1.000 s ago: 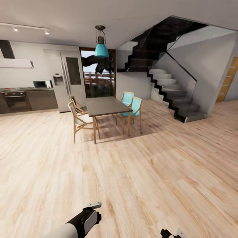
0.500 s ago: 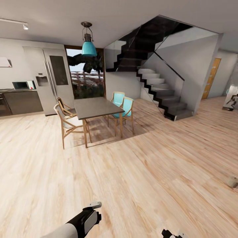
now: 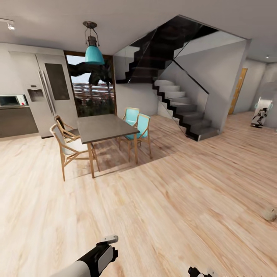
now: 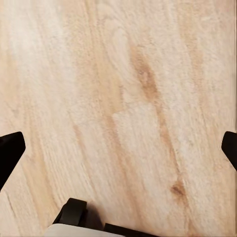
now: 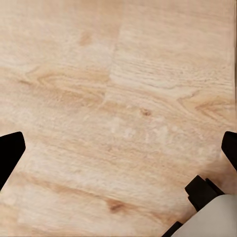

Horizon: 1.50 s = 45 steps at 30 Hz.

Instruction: Place each of the two pumpkins and all three candles from the living room inside a cabinet in the living room (use any cabinet), then make sure every cabinet is closed, and position the cauldron so it is next to a table in the living room.

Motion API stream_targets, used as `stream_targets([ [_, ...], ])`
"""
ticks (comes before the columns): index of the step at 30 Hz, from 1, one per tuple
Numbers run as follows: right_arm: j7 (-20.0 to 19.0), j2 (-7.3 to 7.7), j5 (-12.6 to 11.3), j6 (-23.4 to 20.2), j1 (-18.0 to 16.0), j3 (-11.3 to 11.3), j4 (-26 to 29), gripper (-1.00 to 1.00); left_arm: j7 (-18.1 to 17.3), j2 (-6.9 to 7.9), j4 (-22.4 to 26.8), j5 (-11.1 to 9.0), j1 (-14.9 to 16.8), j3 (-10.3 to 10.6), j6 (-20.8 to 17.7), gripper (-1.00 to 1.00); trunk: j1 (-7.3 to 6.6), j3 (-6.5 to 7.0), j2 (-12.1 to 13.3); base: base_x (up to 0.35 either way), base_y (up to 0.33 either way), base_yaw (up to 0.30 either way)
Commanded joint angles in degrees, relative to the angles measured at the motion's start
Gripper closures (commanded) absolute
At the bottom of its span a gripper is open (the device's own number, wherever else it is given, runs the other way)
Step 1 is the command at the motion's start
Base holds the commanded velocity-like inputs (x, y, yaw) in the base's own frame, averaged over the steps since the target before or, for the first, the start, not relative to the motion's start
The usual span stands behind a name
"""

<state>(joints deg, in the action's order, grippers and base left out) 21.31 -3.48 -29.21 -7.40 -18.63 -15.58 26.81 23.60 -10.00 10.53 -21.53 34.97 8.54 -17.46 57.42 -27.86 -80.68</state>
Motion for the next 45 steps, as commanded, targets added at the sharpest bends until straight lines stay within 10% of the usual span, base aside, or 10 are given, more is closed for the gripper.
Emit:
stream_targets([
  [1,0.2,-0.04,-0.3,-0.3,0.0,-0.2,0.2,-1.00,0.4,0.00,0.1,-0.4,0.0,0.4,-0.3,-1.00,0.01,-0.06,0.0,0.060,0.000,-0.275],
  [23,0.2,0.11,-0.3,-0.6,0.0,-1.9,0.1,-1.00,0.4,0.00,0.1,-0.4,0.0,0.4,-0.3,-1.00,0.01,-0.06,0.0,0.018,0.000,-0.281],
  [45,-0.2,0.99,-0.3,-0.1,0.0,-1.8,0.1,-1.00,0.4,0.00,0.1,-0.4,0.0,0.4,-0.3,-1.00,0.01,-0.06,0.0,0.337,0.000,-0.131],
])
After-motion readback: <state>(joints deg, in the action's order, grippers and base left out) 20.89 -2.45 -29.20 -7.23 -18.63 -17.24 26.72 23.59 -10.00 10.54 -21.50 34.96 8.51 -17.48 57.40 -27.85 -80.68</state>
